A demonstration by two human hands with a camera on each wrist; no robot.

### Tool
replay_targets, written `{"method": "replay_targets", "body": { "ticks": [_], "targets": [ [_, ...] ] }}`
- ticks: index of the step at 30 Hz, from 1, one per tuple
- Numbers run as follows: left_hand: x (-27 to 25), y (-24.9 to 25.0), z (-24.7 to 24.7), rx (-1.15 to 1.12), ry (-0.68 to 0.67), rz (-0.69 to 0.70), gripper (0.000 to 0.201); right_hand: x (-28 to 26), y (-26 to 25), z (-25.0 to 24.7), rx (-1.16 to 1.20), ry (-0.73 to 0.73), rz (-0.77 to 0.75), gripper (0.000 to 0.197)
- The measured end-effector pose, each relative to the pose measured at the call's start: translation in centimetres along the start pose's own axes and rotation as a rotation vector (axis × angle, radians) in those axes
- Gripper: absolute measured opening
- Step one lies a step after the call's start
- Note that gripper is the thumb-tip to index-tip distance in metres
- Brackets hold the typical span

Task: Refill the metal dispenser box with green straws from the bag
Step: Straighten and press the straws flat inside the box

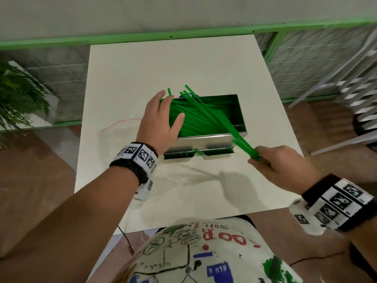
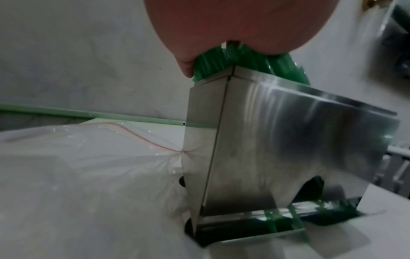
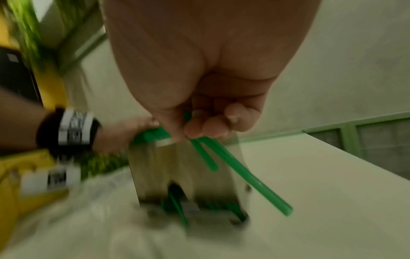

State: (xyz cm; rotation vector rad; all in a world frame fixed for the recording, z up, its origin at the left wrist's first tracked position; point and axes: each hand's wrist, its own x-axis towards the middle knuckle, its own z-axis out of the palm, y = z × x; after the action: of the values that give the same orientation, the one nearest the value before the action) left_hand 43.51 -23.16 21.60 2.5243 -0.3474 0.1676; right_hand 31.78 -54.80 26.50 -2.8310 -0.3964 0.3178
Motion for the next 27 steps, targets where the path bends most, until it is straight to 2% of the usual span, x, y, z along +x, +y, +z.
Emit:
{"method": "replay_targets", "body": {
  "ticks": [3, 5, 8, 10, 12, 14, 18, 20, 24, 27],
  "targets": [
    [0.1, -0.5, -0.4, -0.134, 0.049, -0.044, 0.057, 3.8, -3.6, -3.8, 0.101, 0.232, -0.113, 0.023],
    [0.3, -0.8, -0.8, -0.212, 0.128, -0.042, 0.05, 7.0, -4.7, -4.8, 0.05, 0.27, -0.12, 0.019],
    [1.1, -1.2, -1.7, -0.302, 0.256, -0.139, 0.039, 11.7, -5.1, -3.8, -0.028, 0.172, -0.035, 0.016],
    [2.1, -1.3, -2.7, -0.354, 0.251, -0.279, 0.035, 13.9, -5.3, -2.3, -0.053, 0.051, 0.025, 0.014],
    [3.3, -1.6, -3.6, -0.377, 0.169, -0.395, 0.034, 15.2, -5.4, -0.7, -0.122, -0.093, 0.082, 0.012],
    [4.6, -1.9, -4.0, -0.364, 0.035, -0.43, 0.036, 15.7, -5.3, 0.2, -0.176, -0.194, 0.136, 0.013],
    [6.5, -1.7, -3.9, -0.307, -0.222, -0.374, 0.041, 16.2, -4.9, 0.4, -0.204, -0.222, 0.21, 0.014],
    [7.0, -1.0, -3.7, -0.289, -0.265, -0.339, 0.039, 16.2, -5.0, 0.1, -0.194, -0.234, 0.241, 0.012],
    [7.5, -0.6, -3.3, -0.291, -0.114, -0.332, 0.019, 15.9, -5.2, -0.5, -0.132, -0.194, 0.267, 0.026],
    [7.9, -0.8, -4.6, -0.334, -0.012, -0.366, 0.015, 15.4, -5.3, -0.4, -0.057, -0.127, 0.271, 0.038]
  ]
}}
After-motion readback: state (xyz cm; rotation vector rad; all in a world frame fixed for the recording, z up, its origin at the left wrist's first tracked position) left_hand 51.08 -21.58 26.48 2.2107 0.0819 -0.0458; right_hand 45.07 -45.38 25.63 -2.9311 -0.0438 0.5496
